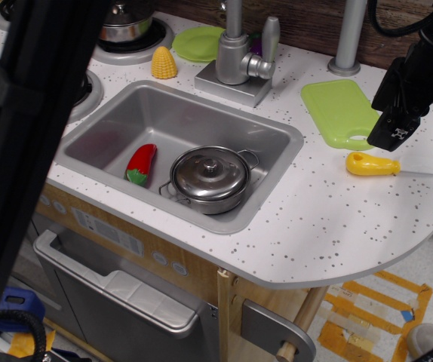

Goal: Put knife on cutting board

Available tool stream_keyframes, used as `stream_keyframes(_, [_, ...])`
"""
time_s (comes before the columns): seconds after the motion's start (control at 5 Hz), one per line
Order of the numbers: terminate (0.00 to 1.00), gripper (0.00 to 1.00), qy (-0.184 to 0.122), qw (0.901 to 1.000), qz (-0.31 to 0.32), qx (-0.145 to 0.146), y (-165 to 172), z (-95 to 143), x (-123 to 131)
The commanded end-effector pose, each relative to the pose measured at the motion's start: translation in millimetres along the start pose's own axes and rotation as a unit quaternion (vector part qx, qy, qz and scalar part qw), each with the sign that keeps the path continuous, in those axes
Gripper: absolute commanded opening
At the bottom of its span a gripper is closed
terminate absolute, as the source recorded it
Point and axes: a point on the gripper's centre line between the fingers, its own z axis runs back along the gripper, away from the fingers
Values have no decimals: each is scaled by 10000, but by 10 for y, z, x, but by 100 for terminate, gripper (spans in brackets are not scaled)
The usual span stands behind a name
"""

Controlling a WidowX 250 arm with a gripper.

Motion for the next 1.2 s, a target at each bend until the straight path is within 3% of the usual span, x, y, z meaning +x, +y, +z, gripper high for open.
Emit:
stream_keyframes(0.0, [0, 100, 0, 10000, 0, 0, 0, 0, 0])
stream_keyframes(1.0, [0, 100, -406, 9992, -35, 6, 40, -373, -10])
